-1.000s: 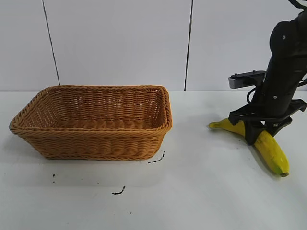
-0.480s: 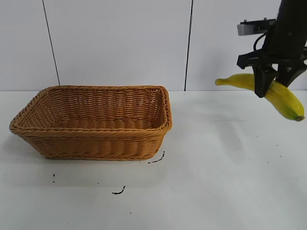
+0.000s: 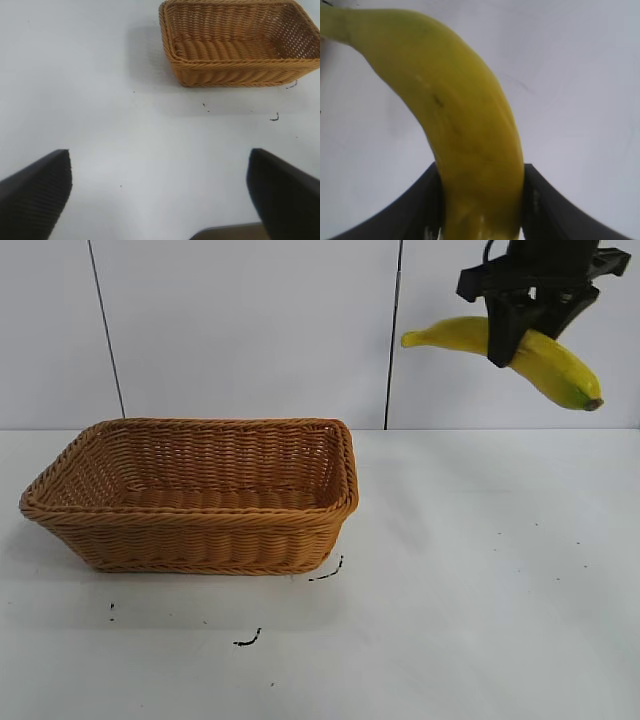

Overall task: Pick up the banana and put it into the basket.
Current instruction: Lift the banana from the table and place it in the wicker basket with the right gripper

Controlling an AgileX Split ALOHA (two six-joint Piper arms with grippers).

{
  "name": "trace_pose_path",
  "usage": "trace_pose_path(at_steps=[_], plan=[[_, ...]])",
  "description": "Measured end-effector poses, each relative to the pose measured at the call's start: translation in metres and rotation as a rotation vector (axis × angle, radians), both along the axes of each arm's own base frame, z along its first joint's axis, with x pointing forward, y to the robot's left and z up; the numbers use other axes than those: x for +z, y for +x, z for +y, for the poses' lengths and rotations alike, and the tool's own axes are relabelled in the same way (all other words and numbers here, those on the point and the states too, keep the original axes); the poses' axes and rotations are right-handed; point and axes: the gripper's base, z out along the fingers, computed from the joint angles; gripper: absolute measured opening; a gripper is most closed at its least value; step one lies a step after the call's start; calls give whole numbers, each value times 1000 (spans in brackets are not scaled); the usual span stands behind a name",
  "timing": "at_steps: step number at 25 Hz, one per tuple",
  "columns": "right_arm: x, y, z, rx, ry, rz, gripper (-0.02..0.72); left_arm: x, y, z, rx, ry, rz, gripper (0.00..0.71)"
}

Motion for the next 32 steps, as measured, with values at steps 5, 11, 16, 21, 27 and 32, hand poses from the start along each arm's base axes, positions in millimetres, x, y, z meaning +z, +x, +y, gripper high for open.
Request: trace_pose_path(at_steps=[5,11,16,21,27,32], plan=[[-15,-8,61,208,-22,-39,303,0,0,0,0,0,0,690],[-23,-23,138,495,-6,-243,303,0,0,0,0,0,0,690],[-33,-33,177,685,-32,-373,303,0,0,0,0,0,0,690],[-56,-27,184,718,-53,-379,303,0,0,0,0,0,0,690],[-98,-19,190,728,-73,-333,303,0,0,0,0,0,0,690],[-122,-17,192,734,-82,-297,303,0,0,0,0,0,0,690]])
